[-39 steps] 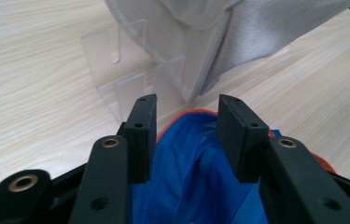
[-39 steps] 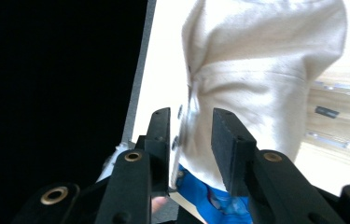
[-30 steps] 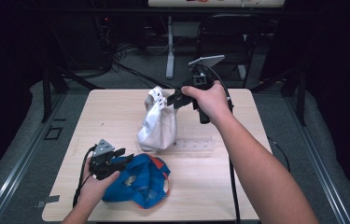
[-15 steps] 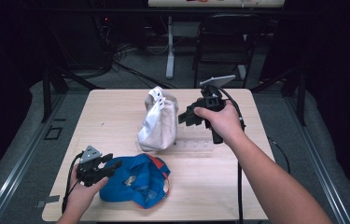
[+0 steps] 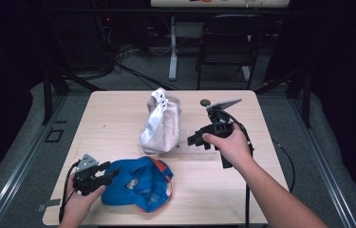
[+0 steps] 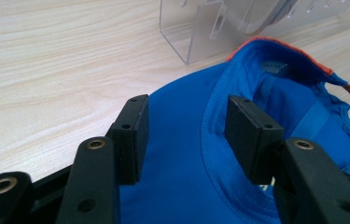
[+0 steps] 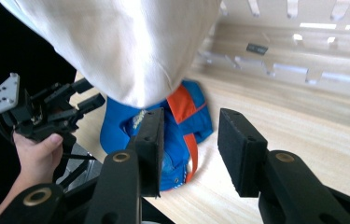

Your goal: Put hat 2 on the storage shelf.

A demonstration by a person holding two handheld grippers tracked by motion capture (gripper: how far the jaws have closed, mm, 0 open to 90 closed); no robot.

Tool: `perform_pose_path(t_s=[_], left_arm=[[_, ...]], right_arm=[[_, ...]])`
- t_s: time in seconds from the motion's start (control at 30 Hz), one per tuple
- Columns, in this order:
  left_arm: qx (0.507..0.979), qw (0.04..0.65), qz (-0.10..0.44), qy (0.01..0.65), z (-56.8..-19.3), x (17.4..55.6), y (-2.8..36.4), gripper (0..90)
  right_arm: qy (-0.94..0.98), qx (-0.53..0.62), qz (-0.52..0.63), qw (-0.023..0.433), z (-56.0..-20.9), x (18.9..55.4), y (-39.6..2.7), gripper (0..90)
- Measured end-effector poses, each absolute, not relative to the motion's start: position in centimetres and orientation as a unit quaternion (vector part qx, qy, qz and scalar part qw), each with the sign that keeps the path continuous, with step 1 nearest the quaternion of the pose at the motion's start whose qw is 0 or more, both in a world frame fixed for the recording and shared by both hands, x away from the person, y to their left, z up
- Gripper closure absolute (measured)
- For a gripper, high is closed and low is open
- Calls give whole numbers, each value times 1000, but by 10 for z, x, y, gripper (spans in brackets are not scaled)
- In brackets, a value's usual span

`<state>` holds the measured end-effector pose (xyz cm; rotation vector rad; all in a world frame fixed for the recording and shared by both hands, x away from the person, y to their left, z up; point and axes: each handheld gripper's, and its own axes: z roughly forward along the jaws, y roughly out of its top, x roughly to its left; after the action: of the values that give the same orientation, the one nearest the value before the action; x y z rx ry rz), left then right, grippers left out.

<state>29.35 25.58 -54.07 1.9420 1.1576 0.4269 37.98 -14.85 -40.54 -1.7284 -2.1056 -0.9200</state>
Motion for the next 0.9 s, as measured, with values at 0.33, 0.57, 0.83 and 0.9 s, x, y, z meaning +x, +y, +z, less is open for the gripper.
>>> perform_pose_path(t_s=[0.33, 0.57, 0.83, 0.9], left_arm=[[772, 407, 175, 456, -545, 291, 258, 501], [777, 401, 179, 451, -546, 290, 256, 499], [781, 396, 177, 448, -547, 290, 256, 498], [781, 397, 176, 449, -547, 290, 256, 497]], right_arm=[[-741, -576, -329, 103, -438, 356, -153, 616], [-755, -553, -339, 96, -469, 336, -145, 621], [-760, -545, -330, 126, -512, 326, -130, 622], [-755, -547, -336, 133, -518, 326, -127, 621]])
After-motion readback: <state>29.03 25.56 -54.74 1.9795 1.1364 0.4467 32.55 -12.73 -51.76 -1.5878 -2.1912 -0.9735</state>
